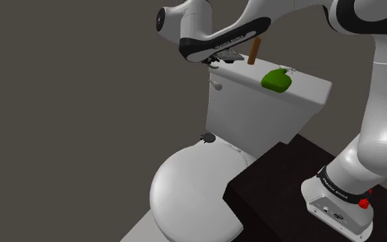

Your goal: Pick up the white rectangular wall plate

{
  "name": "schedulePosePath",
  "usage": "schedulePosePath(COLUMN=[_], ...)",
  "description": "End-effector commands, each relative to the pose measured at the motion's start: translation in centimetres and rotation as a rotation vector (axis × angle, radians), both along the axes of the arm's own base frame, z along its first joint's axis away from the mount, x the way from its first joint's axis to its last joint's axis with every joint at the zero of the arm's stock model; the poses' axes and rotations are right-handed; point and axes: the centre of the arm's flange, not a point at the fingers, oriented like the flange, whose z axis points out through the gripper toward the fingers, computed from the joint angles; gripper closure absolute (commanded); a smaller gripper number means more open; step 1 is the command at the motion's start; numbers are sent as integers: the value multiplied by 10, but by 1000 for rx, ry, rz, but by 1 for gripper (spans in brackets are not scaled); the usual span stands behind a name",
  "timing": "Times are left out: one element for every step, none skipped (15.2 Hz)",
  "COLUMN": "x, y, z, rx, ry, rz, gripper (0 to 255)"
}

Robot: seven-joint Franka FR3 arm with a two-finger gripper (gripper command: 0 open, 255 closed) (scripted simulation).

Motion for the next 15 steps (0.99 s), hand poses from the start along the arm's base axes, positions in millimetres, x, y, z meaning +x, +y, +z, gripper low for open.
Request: schedulePosePath(x=[1, -2, 2, 2, 2, -1, 1, 2, 1, 1, 1, 1, 1, 1, 1], y=[-7, -2, 0, 2, 1, 5, 5, 5, -1, -1, -1, -1, -1, -1, -1], z=[-24, -21, -20, -19, -20, -18, -20, -22, -26, -20, -15, -10, -5, 1, 6], rx=[-9, -9, -9, -9, -9, -9, -9, -9, -8, -8, -8, -8, -8, -8, -8], ry=[48, 47, 48, 48, 48, 47, 47, 47, 47, 47, 47, 47, 47, 47, 47], rz=[1, 1, 1, 1, 1, 1, 1, 1, 2, 2, 2, 2, 2, 2, 2], gripper=[255, 255, 255, 255, 255, 255, 255, 255, 255, 255, 255, 255, 255, 255, 255])
